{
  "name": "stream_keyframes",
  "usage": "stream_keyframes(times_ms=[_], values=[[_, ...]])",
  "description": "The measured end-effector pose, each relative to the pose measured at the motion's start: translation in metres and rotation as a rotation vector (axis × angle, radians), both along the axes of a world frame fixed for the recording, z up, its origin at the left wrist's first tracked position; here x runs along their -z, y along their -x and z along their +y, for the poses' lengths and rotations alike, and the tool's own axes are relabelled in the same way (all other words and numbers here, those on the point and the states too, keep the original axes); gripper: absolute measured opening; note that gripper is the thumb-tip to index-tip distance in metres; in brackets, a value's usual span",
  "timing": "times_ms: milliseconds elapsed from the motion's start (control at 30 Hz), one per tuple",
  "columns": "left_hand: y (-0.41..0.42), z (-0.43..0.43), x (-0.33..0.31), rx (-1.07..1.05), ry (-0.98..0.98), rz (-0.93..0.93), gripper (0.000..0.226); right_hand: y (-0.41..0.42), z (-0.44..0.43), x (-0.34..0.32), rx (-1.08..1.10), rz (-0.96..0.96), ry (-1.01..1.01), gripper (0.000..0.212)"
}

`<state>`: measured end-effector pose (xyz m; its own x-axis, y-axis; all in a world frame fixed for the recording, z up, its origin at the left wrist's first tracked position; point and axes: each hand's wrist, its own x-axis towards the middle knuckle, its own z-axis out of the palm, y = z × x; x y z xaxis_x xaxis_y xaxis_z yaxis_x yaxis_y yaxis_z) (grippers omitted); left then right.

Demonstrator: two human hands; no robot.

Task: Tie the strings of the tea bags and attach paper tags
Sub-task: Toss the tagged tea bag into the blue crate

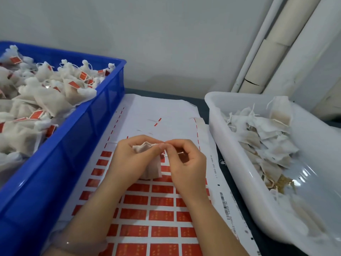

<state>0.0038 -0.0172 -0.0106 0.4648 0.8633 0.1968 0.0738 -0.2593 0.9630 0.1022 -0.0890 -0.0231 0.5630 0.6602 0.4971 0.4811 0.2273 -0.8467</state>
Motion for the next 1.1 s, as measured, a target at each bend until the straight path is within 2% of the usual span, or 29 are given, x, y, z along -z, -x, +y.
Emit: stream_keyframes(times_ms=[100, 267, 367, 500, 533, 567, 633, 700, 767, 833, 900, 1000, 1067, 1100], values=[[0.0, -0.002, -0.001, 0.0, -0.014, 0.004, 0.007, 0.0, 0.0, -0.001, 0.063, -0.147, -0.032, 0.008], [0.003, 0.001, -0.001, 0.009, 0.0, -0.002, 0.02, -0.019, -0.001, -0.001, 0.227, -0.178, 0.021, 0.016], [0.001, -0.001, 0.001, -0.005, -0.041, 0.007, 0.028, -0.022, 0.0, 0.0, 0.224, -0.116, 0.057, 0.024], [0.002, 0.001, 0.004, -0.024, 0.013, -0.016, 0.024, -0.024, 0.001, 0.004, 0.088, 0.047, 0.293, 0.011], [0.001, 0.002, 0.005, -0.052, 0.022, -0.035, 0.022, -0.023, 0.001, 0.006, 0.096, 0.053, 0.331, 0.016], [0.001, 0.001, 0.004, -0.077, 0.021, -0.051, 0.02, -0.019, 0.0, 0.005, 0.12, 0.055, 0.315, 0.018], [-0.001, 0.0, 0.002, -0.09, 0.0, -0.074, 0.017, -0.012, 0.0, -0.001, 0.151, 0.062, 0.188, 0.008], [-0.001, -0.002, 0.001, -0.045, -0.053, -0.088, 0.015, -0.004, -0.001, -0.005, 0.061, 0.106, 0.127, 0.04], [0.0, -0.004, -0.003, 0.051, -0.166, -0.077, 0.013, 0.003, 0.0, -0.009, -0.058, 0.215, 0.175, 0.053], [0.0, -0.006, -0.005, 0.116, -0.264, -0.046, 0.019, 0.005, 0.0, -0.009, -0.113, 0.304, 0.217, 0.048], [0.0, -0.006, -0.005, 0.118, -0.341, 0.002, 0.028, 0.002, 0.001, -0.01, -0.135, 0.407, 0.216, 0.034], [0.0, -0.005, -0.001, 0.04, -0.379, 0.045, 0.015, -0.003, 0.0, -0.01, -0.127, 0.46, 0.176, 0.021], [-0.001, -0.004, 0.0, -0.024, -0.363, 0.058, 0.009, -0.004, -0.001, -0.01, -0.076, 0.436, 0.156, 0.019], [-0.001, -0.005, 0.001, -0.058, -0.356, 0.066, 0.013, -0.004, -0.001, -0.01, -0.051, 0.427, 0.156, 0.02]])
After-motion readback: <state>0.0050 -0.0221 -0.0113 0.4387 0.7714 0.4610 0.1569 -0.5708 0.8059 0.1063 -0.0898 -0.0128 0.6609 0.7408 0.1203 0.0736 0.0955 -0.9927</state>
